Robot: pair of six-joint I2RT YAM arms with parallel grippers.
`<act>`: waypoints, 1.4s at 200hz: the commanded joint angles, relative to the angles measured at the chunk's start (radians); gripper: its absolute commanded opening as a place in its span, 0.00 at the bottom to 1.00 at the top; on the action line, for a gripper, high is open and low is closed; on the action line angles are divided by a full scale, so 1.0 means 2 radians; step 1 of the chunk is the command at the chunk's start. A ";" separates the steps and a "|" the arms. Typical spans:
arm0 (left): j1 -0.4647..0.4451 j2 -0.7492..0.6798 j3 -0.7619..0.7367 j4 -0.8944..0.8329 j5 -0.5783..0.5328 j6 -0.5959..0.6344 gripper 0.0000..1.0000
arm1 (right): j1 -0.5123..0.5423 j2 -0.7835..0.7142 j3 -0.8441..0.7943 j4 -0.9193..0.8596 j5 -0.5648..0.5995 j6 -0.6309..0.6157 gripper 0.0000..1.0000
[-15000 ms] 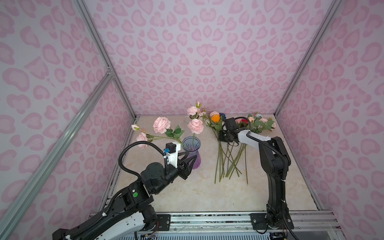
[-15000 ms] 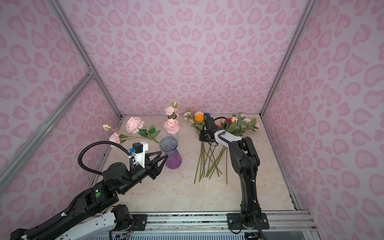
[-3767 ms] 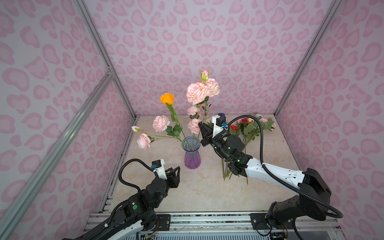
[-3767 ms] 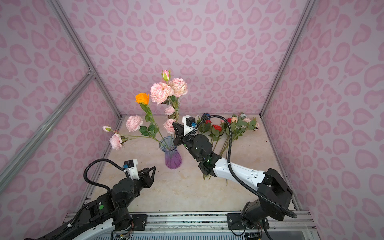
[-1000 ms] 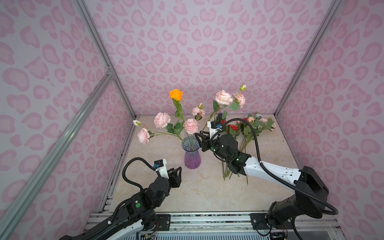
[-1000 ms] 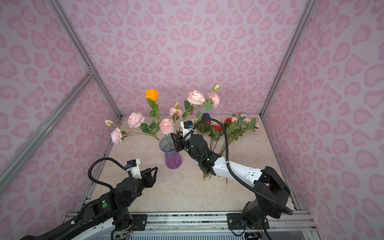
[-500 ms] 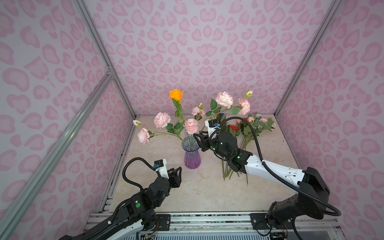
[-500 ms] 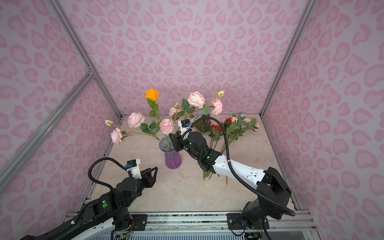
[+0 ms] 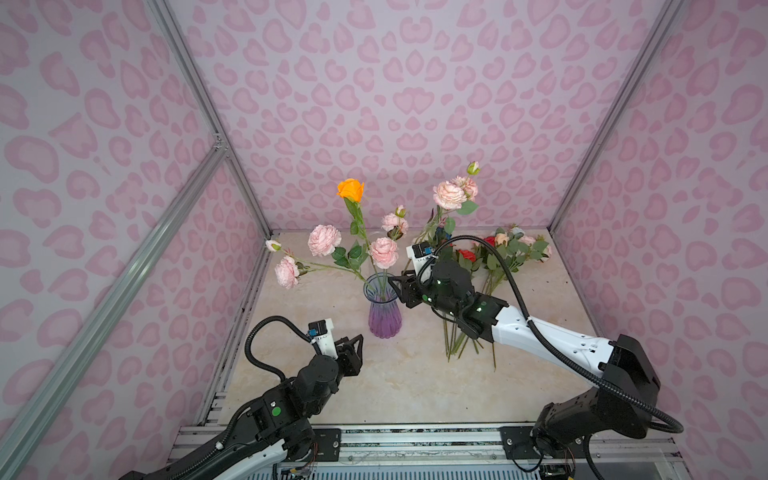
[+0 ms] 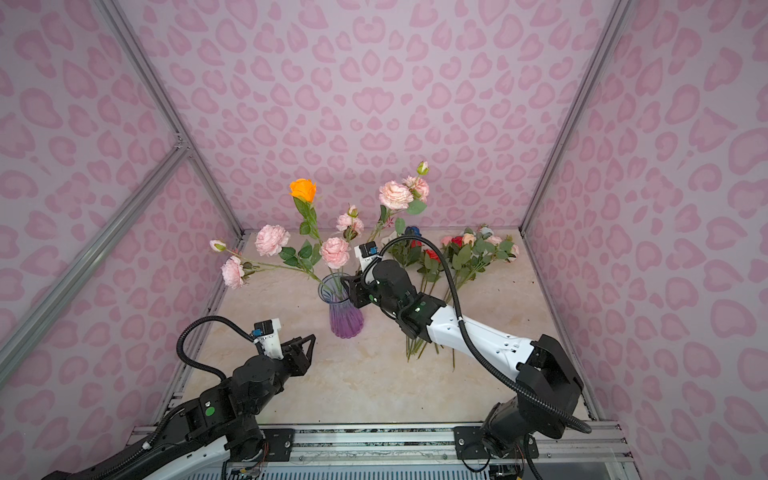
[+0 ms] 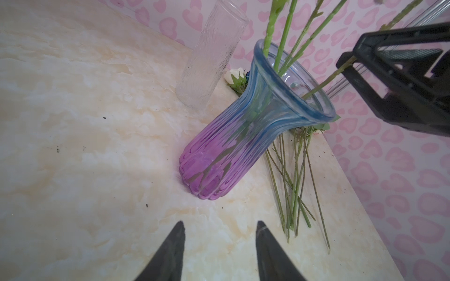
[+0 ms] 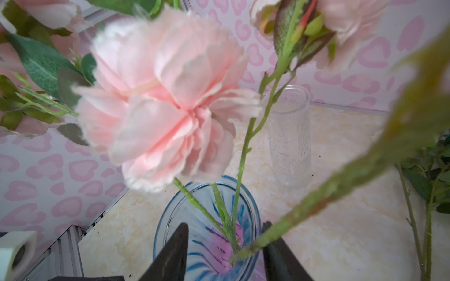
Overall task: Arrange the flowers into the vase
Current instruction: 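Lower the pink carnation stems into the vase mouth with right gripper, then open right gripper and withdraw from the vase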
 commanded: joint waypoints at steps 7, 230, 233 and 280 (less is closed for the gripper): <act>0.001 -0.007 -0.006 0.014 -0.002 -0.007 0.48 | -0.001 -0.005 -0.012 -0.018 -0.015 0.007 0.52; 0.001 -0.023 0.027 0.010 -0.021 0.035 0.48 | 0.008 -0.178 -0.070 -0.199 0.015 -0.037 0.54; 0.001 -0.022 0.029 0.010 -0.022 0.036 0.48 | 0.008 -0.182 -0.073 -0.202 0.017 -0.037 0.54; 0.001 -0.018 0.037 0.025 -0.010 0.050 0.48 | -0.050 -0.289 -0.172 -0.244 0.045 0.020 0.33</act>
